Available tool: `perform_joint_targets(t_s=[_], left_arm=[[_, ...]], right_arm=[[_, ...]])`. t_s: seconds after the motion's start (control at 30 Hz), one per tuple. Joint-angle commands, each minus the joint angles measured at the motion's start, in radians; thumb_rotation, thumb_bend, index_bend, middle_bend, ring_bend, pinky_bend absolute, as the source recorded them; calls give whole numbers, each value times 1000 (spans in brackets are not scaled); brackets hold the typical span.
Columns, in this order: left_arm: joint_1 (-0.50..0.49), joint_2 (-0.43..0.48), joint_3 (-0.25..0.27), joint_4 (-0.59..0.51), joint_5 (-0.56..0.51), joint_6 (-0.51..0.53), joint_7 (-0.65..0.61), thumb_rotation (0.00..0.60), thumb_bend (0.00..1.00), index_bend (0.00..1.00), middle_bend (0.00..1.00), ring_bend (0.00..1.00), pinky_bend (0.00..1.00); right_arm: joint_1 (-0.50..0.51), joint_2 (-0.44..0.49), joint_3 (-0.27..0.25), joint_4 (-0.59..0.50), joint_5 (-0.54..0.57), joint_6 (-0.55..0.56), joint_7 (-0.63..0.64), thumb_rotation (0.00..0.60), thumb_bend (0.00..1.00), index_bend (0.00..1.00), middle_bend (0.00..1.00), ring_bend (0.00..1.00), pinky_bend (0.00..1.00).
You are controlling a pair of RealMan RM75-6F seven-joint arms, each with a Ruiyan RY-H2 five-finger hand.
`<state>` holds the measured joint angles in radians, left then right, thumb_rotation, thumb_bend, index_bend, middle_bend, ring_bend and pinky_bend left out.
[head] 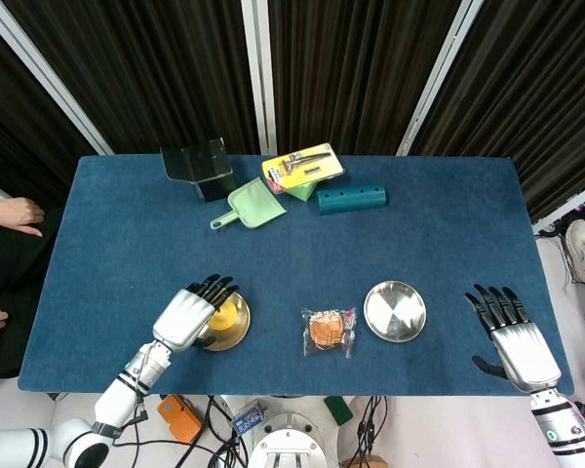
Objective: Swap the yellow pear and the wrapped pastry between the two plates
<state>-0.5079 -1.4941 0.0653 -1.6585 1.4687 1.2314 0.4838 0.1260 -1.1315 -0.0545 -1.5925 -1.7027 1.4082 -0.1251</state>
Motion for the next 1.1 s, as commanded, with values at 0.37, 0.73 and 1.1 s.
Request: perform_joint_targets(t_s=[0.37,0.73,1.1], left_arm=[[232,246,112,1,157,323,-195,600,0,129,97,92,357],[275,255,90,75,148,299,-319,600,0,129,96,85,325],[286,257,65,74,160,265,-314,600,0,129,96,84,325]], right_arm=[[364,-195,120,-177,70,-530,-250,600,288,0,0,0,42],[503,-502,180,-67,355,-663,-507,600,288,0,0,0,71],[531,-510,163,-69,478,-584,-613,600,358,449,382,432,638]])
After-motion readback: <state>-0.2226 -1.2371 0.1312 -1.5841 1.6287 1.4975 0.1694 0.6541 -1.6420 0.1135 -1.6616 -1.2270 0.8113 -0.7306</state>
